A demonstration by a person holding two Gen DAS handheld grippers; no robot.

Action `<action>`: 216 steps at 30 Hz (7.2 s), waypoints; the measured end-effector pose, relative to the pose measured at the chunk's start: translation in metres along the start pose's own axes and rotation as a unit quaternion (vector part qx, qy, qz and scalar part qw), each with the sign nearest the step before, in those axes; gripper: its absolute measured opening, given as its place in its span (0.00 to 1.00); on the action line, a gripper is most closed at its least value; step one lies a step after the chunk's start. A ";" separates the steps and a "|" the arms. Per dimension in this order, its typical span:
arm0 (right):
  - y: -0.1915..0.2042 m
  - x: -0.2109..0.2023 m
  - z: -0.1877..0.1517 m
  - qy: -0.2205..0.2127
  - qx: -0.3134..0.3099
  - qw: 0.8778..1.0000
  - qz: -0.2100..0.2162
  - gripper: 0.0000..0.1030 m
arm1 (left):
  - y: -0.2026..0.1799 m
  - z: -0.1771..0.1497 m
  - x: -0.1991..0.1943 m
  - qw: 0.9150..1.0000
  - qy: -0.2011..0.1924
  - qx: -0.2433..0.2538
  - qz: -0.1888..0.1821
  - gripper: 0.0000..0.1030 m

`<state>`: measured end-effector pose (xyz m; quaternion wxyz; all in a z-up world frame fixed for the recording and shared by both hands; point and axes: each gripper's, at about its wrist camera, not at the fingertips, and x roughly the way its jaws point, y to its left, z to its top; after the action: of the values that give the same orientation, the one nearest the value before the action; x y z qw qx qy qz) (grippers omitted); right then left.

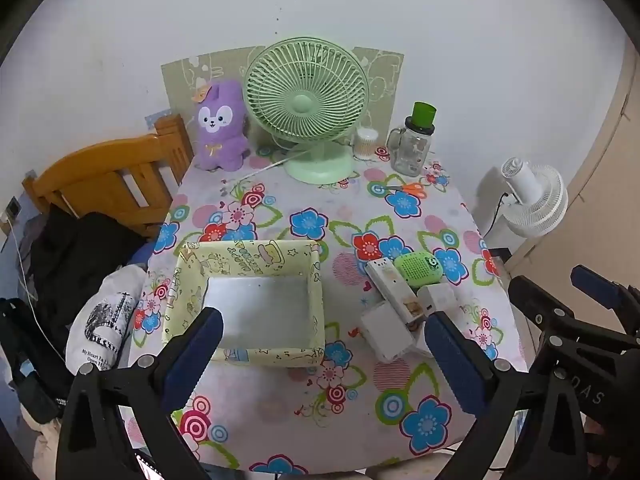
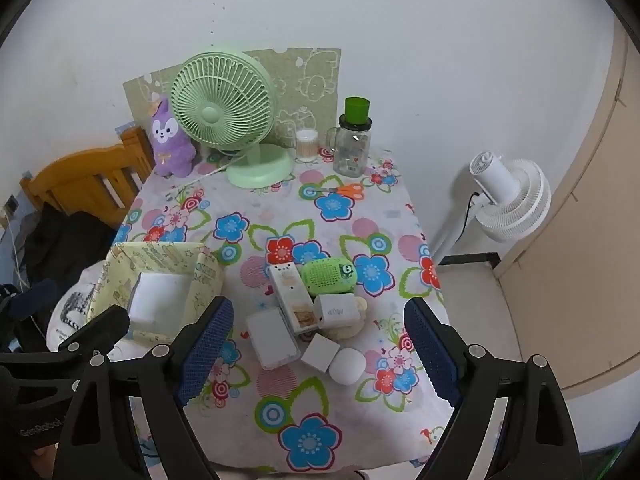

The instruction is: Organize rigid objects

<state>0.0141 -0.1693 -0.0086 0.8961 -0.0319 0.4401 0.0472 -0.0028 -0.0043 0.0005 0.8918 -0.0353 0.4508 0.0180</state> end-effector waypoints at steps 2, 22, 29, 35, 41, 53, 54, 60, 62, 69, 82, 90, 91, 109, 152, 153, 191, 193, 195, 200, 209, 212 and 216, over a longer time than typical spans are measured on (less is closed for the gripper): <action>0.001 0.001 0.000 0.000 -0.001 1.000 0.000 0.87 | -0.001 -0.001 0.000 1.000 -0.001 0.003 0.003 0.99; 0.008 0.006 0.005 -0.001 -0.004 1.000 -0.001 0.87 | 0.002 0.006 0.001 1.000 0.000 0.006 0.015 0.97; 0.004 0.008 0.006 0.003 -0.002 1.000 0.000 0.87 | 0.003 0.008 0.002 1.000 0.002 0.007 0.016 0.97; 0.004 0.009 0.007 0.002 -0.003 1.000 0.000 0.87 | 0.002 0.010 0.004 1.000 0.001 0.006 0.017 0.97; 0.004 0.009 0.007 0.002 -0.003 1.000 0.000 0.87 | 0.003 0.009 0.004 1.000 0.000 0.006 0.016 0.97; 0.006 0.011 0.009 0.006 -0.003 1.000 0.000 0.87 | 0.005 0.011 0.005 1.000 0.001 0.008 0.019 0.97; 0.006 0.011 0.009 0.006 -0.002 1.000 0.001 0.87 | 0.005 0.011 0.004 1.000 0.002 0.007 0.019 0.97; 0.007 0.011 0.009 0.006 -0.003 1.000 0.001 0.87 | 0.006 0.012 0.006 1.000 0.001 0.009 0.019 0.97; 0.006 0.011 0.008 0.006 -0.002 1.000 0.001 0.87 | 0.006 0.013 0.006 1.000 0.002 0.008 0.018 0.97; 0.003 0.019 0.011 0.015 -0.002 1.000 -0.001 0.87 | 0.003 0.015 0.014 1.000 0.010 0.011 0.019 0.97; -0.018 0.042 0.020 0.033 -0.011 0.999 0.007 0.87 | -0.020 0.020 0.036 0.999 0.032 0.017 0.004 0.97; -0.038 0.063 0.014 0.052 -0.023 0.998 0.003 0.87 | -0.044 0.010 0.061 0.998 0.061 0.025 -0.008 0.97; -0.041 0.065 0.013 0.054 -0.024 0.998 0.003 0.87 | -0.045 0.009 0.062 0.998 0.064 0.025 -0.008 0.97; -0.081 0.124 -0.006 0.103 -0.024 0.994 0.022 0.87 | -0.078 -0.017 0.120 0.993 0.116 -0.011 -0.005 0.97; -0.056 0.248 -0.021 0.203 -0.050 0.974 0.083 0.87 | -0.093 -0.053 0.244 0.971 0.232 -0.058 0.027 0.78; -0.054 0.250 -0.022 0.207 -0.054 0.973 0.084 0.87 | -0.094 -0.053 0.245 0.970 0.232 -0.058 0.027 0.74; -0.060 0.226 -0.037 0.180 -0.054 0.980 0.059 0.72 | -0.097 -0.043 0.200 0.981 0.188 -0.023 0.039 0.64; -0.062 0.219 -0.034 0.174 -0.051 0.982 0.059 0.72 | -0.097 -0.041 0.195 0.982 0.182 -0.020 0.039 0.64; -0.064 0.212 -0.032 0.169 -0.050 0.983 0.059 0.72 | -0.096 -0.039 0.192 0.984 0.175 -0.015 0.037 0.64; -0.070 0.195 -0.024 0.155 -0.043 0.985 0.059 0.72 | -0.100 -0.031 0.180 0.987 0.158 -0.007 0.035 0.64; -0.072 0.164 -0.012 0.129 -0.034 0.990 0.053 0.72 | -0.103 -0.018 0.151 0.990 0.136 -0.002 0.024 0.64; -0.070 0.154 -0.008 0.120 -0.031 0.991 0.051 0.72 | -0.102 -0.013 0.142 0.991 0.129 0.003 0.022 0.64; -0.065 0.142 -0.003 0.112 -0.028 0.992 0.048 0.72 | -0.099 -0.009 0.132 0.992 0.122 0.008 0.020 0.64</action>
<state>0.1051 -0.2262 -0.1218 0.8367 -0.0409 0.5371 0.0984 0.0751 -0.1031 -0.1065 0.8300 -0.0212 0.5567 0.0274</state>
